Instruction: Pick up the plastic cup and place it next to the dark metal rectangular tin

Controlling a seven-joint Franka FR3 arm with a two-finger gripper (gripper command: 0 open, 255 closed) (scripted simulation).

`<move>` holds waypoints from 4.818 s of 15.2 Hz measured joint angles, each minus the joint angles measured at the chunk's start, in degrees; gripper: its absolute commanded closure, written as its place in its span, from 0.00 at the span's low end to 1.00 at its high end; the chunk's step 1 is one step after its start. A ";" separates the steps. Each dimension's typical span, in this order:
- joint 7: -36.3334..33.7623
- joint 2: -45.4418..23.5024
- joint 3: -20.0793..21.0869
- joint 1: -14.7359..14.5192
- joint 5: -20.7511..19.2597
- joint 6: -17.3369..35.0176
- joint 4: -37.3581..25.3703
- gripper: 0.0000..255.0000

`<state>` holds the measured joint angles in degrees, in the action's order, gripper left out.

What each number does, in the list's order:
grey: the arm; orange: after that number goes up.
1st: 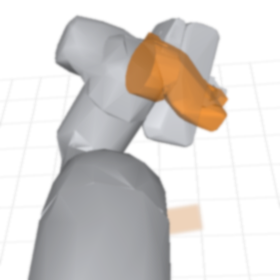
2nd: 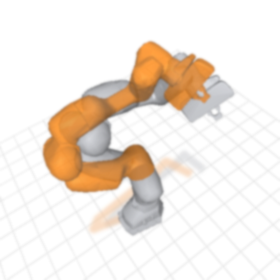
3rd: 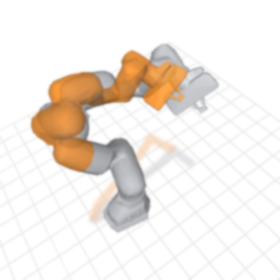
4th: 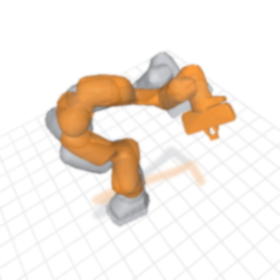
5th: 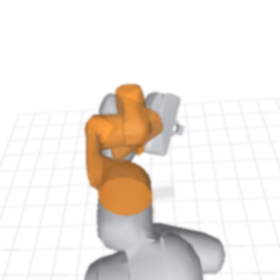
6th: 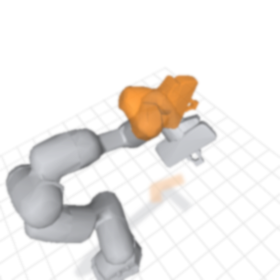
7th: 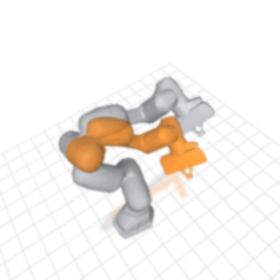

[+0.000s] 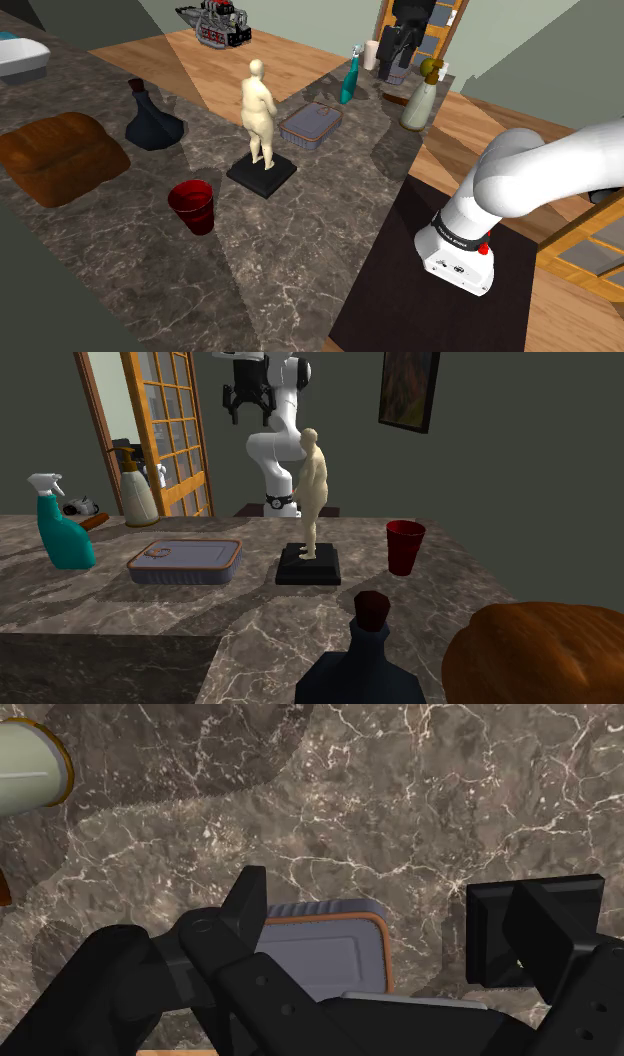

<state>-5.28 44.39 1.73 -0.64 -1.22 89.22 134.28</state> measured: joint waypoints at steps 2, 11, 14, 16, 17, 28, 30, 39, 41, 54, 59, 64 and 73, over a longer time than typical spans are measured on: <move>-0.40 -0.49 0.31 -0.16 0.39 0.47 0.00 0.00; -7.63 -9.38 6.56 -3.25 7.16 11.96 2.37 0.00; -10.17 -13.44 8.88 -4.33 9.19 15.72 1.67 0.00; -11.53 -16.27 10.21 -4.90 10.26 18.44 1.29 0.00; -12.49 -18.16 11.13 -5.25 10.79 19.98 0.74 0.00; -21.68 -38.38 18.45 -8.15 12.04 32.31 -9.26 0.00; -23.28 -41.48 19.27 -8.66 11.45 34.87 -11.81 0.00; -31.09 -59.59 21.65 -12.90 6.56 39.43 -25.47 0.00; -31.55 -60.99 21.59 -13.34 6.08 40.40 -25.73 0.00; -32.22 -63.86 21.31 -14.20 5.02 43.90 -25.00 1.00; -32.22 -63.86 21.30 -14.20 5.02 43.90 -24.99 1.00; -32.22 -63.64 21.34 -14.16 5.09 43.57 -25.09 1.00; -32.26 -60.64 21.74 -13.63 6.02 37.91 -27.96 1.00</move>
<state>-37.54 -16.26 23.48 -14.27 4.80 127.13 106.32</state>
